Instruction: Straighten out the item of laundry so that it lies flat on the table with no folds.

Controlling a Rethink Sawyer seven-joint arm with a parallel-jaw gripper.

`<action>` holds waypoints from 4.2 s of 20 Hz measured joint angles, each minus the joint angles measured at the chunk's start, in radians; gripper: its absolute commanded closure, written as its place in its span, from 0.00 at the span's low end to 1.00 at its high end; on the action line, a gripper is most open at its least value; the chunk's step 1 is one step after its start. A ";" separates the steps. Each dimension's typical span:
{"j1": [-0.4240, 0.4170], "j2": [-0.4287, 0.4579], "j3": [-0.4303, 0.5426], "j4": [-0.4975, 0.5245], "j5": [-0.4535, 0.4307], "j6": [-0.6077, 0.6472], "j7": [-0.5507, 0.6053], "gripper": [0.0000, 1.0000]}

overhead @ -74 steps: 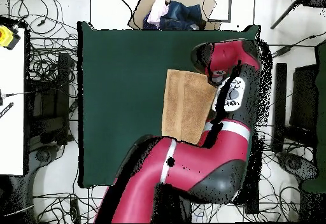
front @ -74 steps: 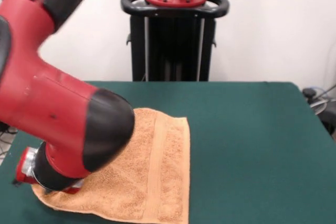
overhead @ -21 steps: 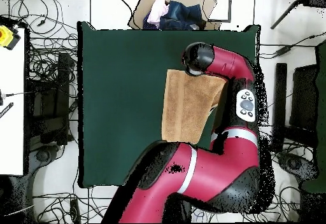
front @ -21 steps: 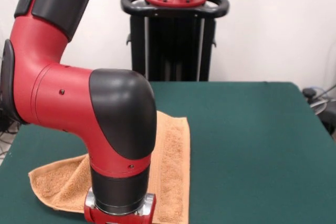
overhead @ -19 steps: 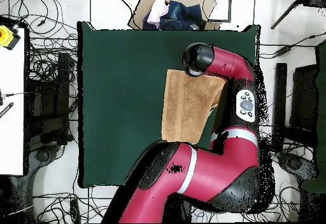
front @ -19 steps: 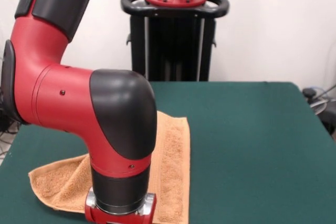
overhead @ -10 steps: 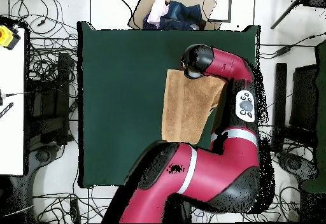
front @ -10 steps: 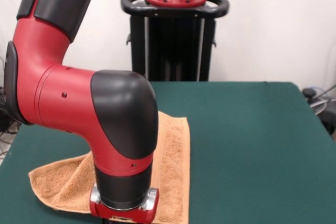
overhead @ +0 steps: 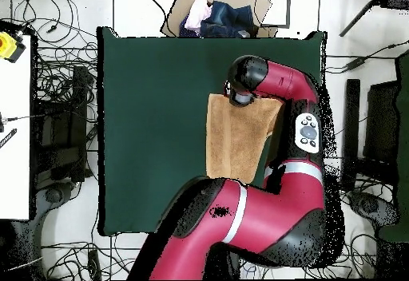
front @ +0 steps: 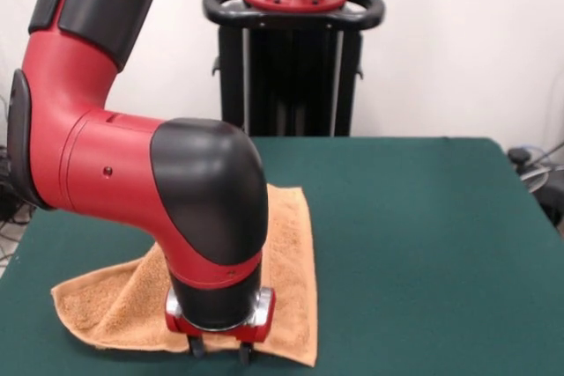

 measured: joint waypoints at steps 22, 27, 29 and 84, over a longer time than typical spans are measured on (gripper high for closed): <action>0.017 0.057 0.000 -0.111 -0.160 0.326 0.000 0.00; 0.017 0.074 0.001 -0.130 -0.183 0.370 0.000 0.00; 0.017 0.075 0.001 -0.134 -0.183 0.373 0.000 0.00; 0.190 -0.064 -0.250 0.183 -0.126 -0.404 0.249 0.00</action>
